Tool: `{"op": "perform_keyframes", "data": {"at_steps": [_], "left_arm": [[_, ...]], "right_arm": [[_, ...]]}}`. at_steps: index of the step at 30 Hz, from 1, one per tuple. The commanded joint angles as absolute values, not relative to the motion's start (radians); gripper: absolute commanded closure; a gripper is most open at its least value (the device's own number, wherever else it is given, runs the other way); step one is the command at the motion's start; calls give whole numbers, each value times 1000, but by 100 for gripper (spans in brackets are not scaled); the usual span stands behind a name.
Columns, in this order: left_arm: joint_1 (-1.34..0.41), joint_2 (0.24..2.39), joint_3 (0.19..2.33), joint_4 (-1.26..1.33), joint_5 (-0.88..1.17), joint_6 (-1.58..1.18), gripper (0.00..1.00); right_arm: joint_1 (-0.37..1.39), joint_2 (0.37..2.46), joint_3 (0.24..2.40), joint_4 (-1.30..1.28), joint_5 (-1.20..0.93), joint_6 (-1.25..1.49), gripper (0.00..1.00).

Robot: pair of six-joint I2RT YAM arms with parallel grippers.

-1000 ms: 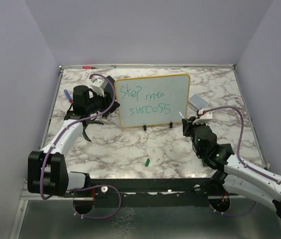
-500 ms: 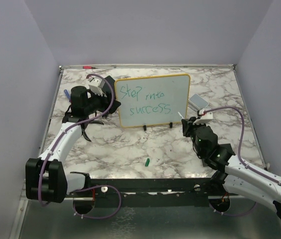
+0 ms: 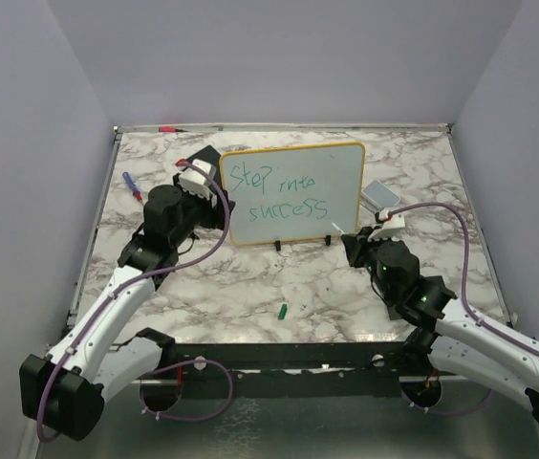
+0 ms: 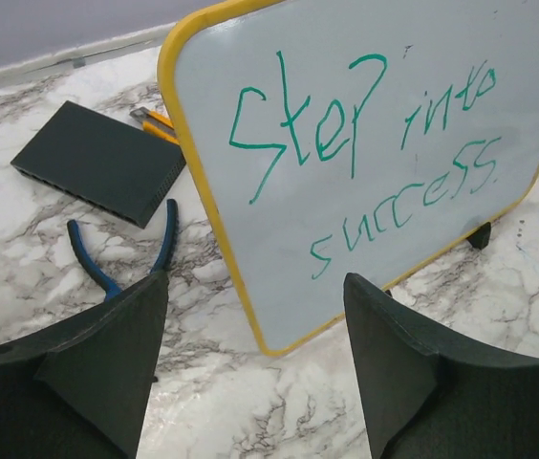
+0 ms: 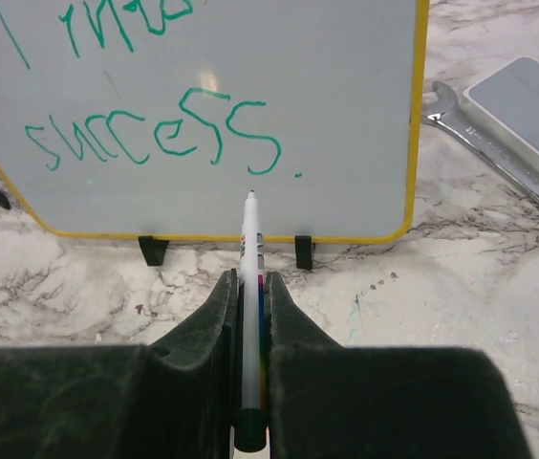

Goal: Write a sentence on the whiteboard
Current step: Write a sentence on the whiteboard, then close the whiteboard marker at the center of the board.

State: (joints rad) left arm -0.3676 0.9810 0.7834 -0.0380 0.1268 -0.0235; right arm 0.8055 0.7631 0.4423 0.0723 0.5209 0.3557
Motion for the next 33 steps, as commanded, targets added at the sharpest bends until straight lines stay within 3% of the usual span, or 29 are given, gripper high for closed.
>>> {"op": "perform_keyframes", "data": {"at_steps": [1,11,20,33], "left_arm": [[-443,882,782,-162,12,-147,26],[-822,832,609,-203,-54,-501,32],[-1132,1005,557,-190,-152,-605,34],[-1187,1093,486,-83,-90,-640,34]], "right_arm": [[804,736,472,-60,421,408,99],[804,638,443,-177,300,486,99],[786,637,408,-207,129,522,99],[428,675,405,-164,-443,553,99]]}}
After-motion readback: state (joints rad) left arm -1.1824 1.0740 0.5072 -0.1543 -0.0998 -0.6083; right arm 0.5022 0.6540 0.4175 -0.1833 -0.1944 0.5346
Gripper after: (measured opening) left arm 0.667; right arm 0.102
